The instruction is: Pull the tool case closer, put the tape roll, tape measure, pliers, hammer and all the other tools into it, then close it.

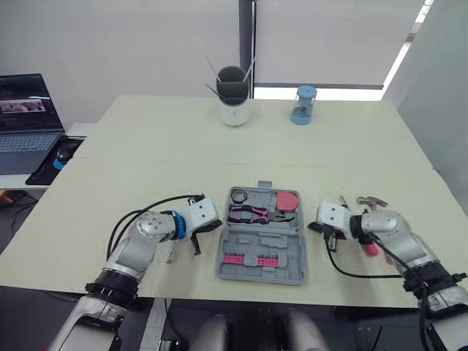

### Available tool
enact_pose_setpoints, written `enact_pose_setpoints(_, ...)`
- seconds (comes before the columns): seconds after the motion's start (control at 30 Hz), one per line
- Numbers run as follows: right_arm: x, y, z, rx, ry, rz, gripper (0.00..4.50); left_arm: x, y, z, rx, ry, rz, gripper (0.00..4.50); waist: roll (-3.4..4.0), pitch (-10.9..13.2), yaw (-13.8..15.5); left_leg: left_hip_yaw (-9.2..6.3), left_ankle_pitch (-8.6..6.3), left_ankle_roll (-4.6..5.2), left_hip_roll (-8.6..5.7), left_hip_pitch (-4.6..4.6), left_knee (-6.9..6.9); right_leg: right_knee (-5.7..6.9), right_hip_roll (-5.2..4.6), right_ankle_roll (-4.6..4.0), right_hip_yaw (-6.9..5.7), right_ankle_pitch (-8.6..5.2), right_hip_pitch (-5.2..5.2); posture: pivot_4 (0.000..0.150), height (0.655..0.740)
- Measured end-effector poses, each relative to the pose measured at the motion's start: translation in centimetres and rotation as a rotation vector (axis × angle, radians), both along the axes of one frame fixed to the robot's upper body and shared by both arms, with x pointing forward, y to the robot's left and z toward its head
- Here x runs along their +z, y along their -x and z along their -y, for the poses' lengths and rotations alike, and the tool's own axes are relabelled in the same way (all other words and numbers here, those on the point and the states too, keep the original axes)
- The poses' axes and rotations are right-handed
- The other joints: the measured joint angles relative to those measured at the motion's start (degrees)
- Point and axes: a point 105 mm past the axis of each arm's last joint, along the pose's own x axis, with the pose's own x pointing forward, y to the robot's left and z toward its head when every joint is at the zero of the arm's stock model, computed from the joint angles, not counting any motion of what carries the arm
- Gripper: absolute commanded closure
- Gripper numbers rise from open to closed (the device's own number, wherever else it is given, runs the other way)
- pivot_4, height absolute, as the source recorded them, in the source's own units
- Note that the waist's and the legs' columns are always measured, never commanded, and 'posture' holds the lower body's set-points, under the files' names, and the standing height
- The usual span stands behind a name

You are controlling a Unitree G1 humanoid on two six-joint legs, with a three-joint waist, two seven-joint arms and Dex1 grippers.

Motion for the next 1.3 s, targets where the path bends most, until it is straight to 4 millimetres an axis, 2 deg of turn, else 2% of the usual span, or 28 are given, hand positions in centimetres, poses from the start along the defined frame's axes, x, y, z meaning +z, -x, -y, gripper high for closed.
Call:
enact_pose_setpoints(0.03,0.7,-0.2,0.4,-0.02,-0.025,0.015,4.5,0.5,0.0,-0.6,0.016,0.015,0.007,4.14,0.0,0.0,0.0,-0.02,0.0,0.0,0.02,-0.01,0.0,-0.01,-0.02,0.0,-0.01,0.0,-0.01,0.15,0.74)
enact_pose_setpoints(0.1,2.4,-0.6,1.0,-0.062,-0.108,0.051,4.08,1.6,0.2,-2.1,0.051,0.065,0.019,3.66,0.01,0.0,-0.2,-0.02,0.0,-0.01,0.08,-0.06,-0.02,-0.04,-0.05,-0.01,0.03,0.0,-0.06,0.15,0.74)
enact_pose_setpoints(0.23,4.9,-0.8,2.2,-0.113,-0.211,0.106,3.14,3.1,0.7,-5.0,0.144,0.169,0.014,2.29,0.02,0.0,-0.2,-0.04,-0.03,0.03,0.08,-0.11,-0.04,-0.06,-0.05,-0.01,0.01,0.0,-0.11,0.15,0.74)
enact_pose_setpoints(0.4,6.2,-0.1,6.0,-0.218,-0.253,0.155,1.79,4.5,2.2,-11.6,0.351,0.288,0.023,0.68,0.03,0.0,-0.2,-0.02,-0.05,0.07,0.07,-0.12,-0.06,-0.11,-0.06,-0.01,0.0,-0.01,-0.1,0.15,0.74)
enact_pose_setpoints(0.47,6.2,0.3,7.0,-0.248,-0.264,0.158,1.24,4.5,2.6,-13.1,0.409,0.333,0.02,0.01,0.03,0.0,0.0,-0.02,-0.05,0.08,0.03,-0.13,-0.06,-0.11,-0.06,-0.01,-0.02,-0.01,-0.08,0.15,0.74)
enact_pose_setpoints(0.6,6.4,1.1,11.2,-0.356,-0.249,0.178,0.02,3.8,3.3,-16.3,0.529,0.334,0.014,0.0,0.03,0.0,0.3,0.03,-0.05,0.08,-0.02,-0.11,-0.05,-0.1,-0.03,0.0,-0.03,-0.01,-0.06,0.15,0.74)
enact_pose_setpoints(0.73,6.6,1.8,14.7,-0.473,-0.307,0.214,0.02,3.1,3.6,-17.5,0.578,0.315,0.032,0.0,0.02,0.0,0.1,0.07,-0.05,0.08,0.05,-0.07,-0.05,-0.09,-0.04,-0.01,0.01,0.0,-0.05,0.15,0.74)
enact_pose_setpoints(0.93,4.6,4.5,19.8,-0.679,-0.348,0.186,0.02,2.6,3.3,-17.4,0.62,0.337,0.065,0.0,0.03,0.0,0.1,0.12,-0.05,0.09,0.05,-0.06,-0.06,-0.08,-0.06,-0.01,0.08,0.0,-0.04,0.15,0.74)
enact_pose_setpoints(1.17,4.3,5.2,21.3,-0.77,-0.382,0.207,0.02,2.2,3.5,-17.5,0.663,0.347,0.084,0.0,0.04,0.0,-1.2,0.25,-0.06,0.09,0.11,0.14,-0.07,-0.03,-0.08,-0.01,0.19,0.0,0.06,0.15,0.74)
enact_pose_setpoints(1.3,5.1,4.4,19.8,-0.707,-0.372,0.23,0.02,2.1,3.9,-17.1,0.668,0.356,0.086,0.0,0.04,0.0,-1.5,0.37,-0.05,0.09,0.17,0.24,-0.07,0.0,-0.04,-0.01,0.3,0.0,0.08,0.15,0.74)
